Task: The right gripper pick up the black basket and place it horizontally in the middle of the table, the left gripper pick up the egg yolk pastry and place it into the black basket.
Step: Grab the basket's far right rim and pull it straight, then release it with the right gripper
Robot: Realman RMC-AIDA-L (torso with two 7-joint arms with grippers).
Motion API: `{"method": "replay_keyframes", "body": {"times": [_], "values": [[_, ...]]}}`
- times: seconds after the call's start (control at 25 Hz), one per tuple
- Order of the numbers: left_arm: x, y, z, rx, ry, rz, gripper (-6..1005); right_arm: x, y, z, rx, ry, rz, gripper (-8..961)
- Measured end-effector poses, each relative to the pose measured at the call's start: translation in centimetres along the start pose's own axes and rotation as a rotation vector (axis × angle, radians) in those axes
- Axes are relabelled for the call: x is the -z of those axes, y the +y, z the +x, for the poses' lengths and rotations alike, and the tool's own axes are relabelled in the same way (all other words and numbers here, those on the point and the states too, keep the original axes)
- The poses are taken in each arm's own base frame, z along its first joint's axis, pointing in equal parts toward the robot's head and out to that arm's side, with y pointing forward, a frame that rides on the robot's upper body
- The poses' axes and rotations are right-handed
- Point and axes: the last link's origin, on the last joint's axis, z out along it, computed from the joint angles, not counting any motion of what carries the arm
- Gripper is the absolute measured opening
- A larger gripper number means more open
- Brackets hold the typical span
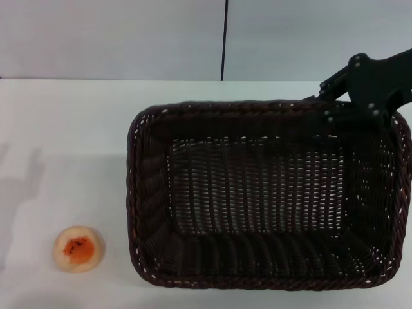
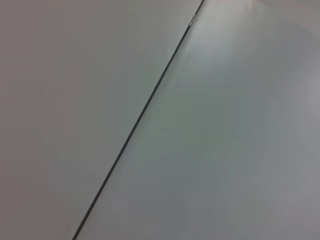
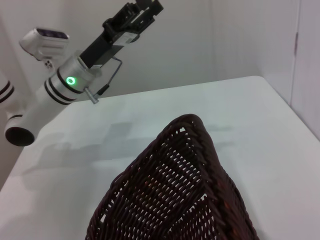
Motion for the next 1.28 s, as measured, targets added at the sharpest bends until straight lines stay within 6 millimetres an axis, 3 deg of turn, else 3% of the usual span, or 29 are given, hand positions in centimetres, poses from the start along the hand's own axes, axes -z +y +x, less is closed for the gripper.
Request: {"method": "replay_keyframes", "body": {"times": [0.96, 1.2, 1.28], "values": [[0.3, 0.1, 0.1, 0.030, 0.002, 0.004, 640, -1.2, -0.1, 1.4, -0.035, 0.003, -0.033, 235], [0.5, 0.4, -0.1, 0.052, -0.012, -0.005, 638, -1.3, -0.8, 1.6, -0.036, -0.001, 0.016, 305], [0.5, 0.4, -0.1, 0.056, -0.015, -0.006, 638, -1.3, -1.0, 1.6, -0.029, -0.004, 0.031, 502]]}}
